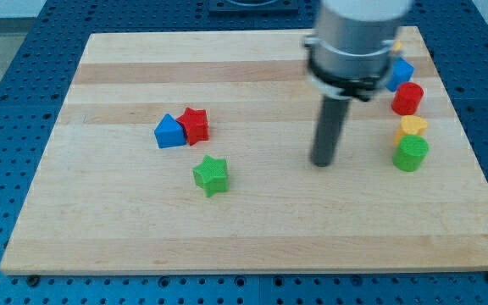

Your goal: Slide the green star diagonal to green circle

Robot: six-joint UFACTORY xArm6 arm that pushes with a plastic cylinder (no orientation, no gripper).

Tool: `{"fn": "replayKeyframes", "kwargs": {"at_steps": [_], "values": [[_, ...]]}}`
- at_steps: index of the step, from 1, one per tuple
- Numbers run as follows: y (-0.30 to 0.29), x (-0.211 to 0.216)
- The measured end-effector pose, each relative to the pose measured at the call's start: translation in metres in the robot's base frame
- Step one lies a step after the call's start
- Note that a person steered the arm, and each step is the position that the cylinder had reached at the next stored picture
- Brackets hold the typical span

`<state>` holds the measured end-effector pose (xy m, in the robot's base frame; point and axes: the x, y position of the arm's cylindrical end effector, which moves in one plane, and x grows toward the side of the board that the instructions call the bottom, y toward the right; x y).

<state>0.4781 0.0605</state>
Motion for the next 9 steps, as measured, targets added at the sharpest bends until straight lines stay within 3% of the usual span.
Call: {"fn": "replayKeyframes", "kwargs": {"at_steps": [1,2,4,5,6,8,9], "values": [[-0.057,-0.007],[-0.057,-0.007],[-0.147,0.004],[-0.147,0.004],[-0.150,0.037],[-0.150,0.040],[-0.206,0.059]]}}
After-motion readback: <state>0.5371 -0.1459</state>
